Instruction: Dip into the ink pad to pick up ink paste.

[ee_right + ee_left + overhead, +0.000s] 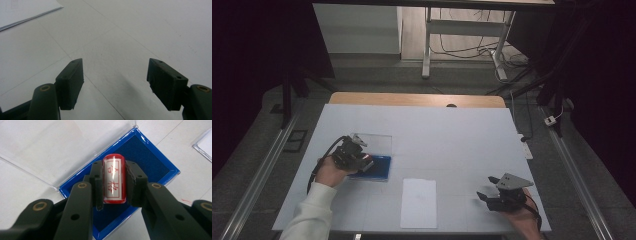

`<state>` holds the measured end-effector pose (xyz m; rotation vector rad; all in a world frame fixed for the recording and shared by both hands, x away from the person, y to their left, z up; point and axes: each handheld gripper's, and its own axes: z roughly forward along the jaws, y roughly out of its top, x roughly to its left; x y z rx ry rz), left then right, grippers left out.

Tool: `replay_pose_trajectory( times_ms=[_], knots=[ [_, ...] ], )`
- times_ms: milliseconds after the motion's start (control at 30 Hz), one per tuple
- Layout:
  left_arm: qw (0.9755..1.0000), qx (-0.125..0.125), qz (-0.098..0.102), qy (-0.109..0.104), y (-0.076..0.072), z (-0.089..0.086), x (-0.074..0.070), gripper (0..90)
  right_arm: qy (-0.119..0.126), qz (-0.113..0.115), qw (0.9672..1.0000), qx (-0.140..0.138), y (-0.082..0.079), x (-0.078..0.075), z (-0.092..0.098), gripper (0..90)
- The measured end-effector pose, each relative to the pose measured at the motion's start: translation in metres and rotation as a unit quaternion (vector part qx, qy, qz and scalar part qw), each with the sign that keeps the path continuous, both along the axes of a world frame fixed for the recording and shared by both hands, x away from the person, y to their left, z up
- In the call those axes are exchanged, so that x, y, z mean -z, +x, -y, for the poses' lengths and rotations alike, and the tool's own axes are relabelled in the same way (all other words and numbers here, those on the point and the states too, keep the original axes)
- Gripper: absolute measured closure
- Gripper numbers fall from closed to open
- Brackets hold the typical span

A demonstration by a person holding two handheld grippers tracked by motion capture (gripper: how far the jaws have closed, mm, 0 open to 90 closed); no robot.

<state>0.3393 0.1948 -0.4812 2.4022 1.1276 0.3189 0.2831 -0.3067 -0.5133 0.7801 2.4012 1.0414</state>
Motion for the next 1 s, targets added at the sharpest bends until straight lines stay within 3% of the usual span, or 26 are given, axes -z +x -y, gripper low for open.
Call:
replay_pose_trajectory(
  times_ms=[467,667,1000],
  knots=[
    [0.9997,-0.011,-0.01,0.021,0.0,0.008,0.002,70.6,-0.001,-0.001,1.0,-0.001,0.0,0.0,-0.003,29.1],
    [0.9997,-0.015,-0.007,0.02,0.0,0.008,0.004,70.9,-0.004,0.001,1.0,-0.005,-0.001,-0.001,-0.006,29.1],
    [0.9992,-0.016,0.001,0.036,-0.002,0.013,0.004,70.9,-0.004,0.0,1.0,-0.007,-0.001,0.0,-0.006,29.0]
  ],
)
